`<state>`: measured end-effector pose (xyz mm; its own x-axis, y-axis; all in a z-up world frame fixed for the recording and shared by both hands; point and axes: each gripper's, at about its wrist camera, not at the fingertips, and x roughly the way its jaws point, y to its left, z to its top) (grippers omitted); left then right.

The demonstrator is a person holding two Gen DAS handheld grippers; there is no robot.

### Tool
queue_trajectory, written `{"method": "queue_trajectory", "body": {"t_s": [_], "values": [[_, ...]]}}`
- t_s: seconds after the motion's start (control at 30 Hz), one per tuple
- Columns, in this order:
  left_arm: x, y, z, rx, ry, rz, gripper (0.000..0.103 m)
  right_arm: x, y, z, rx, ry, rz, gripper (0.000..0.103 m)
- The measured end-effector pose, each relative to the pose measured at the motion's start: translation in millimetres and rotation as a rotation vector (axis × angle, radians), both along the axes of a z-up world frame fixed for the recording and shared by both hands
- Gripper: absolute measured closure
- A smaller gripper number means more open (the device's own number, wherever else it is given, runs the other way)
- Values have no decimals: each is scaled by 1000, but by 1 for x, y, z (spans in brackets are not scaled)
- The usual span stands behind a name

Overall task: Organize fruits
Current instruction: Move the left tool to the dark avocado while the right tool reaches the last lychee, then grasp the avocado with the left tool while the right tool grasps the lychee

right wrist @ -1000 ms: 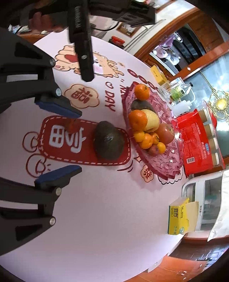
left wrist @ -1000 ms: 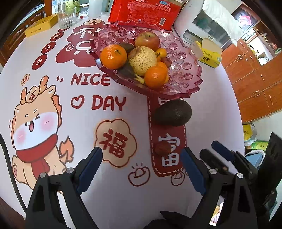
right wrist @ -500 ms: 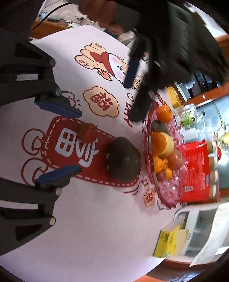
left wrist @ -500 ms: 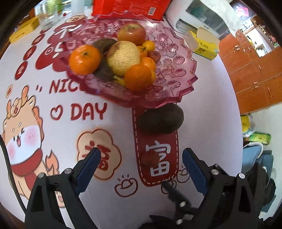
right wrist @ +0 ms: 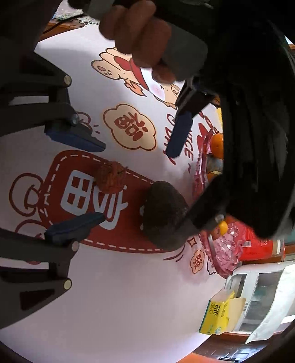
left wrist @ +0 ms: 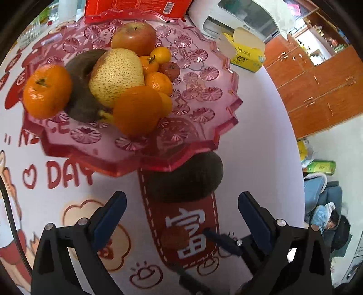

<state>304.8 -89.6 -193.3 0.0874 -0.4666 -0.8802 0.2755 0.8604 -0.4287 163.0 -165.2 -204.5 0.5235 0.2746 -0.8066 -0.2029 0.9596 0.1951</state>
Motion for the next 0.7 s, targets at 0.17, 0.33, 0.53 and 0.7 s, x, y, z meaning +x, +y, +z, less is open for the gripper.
{"method": "queue_trajectory", "body": {"t_s": [0.17, 0.33, 0.53, 0.7], "values": [[-1, -2, -8, -39, -14, 4, 5, 1, 2, -6, -4, 11, -24, 52], [-2, -2, -16, -36, -17, 3, 5, 3, 7, -6, -17, -11, -1, 58], [-6, -8, -20, -9, -44, -17, 5, 10, 11, -8, -18, -36, 27, 71], [-6, -13, -20, 5, -47, -9, 5, 14, 12, -8, 4, -37, 52, 72]]}}
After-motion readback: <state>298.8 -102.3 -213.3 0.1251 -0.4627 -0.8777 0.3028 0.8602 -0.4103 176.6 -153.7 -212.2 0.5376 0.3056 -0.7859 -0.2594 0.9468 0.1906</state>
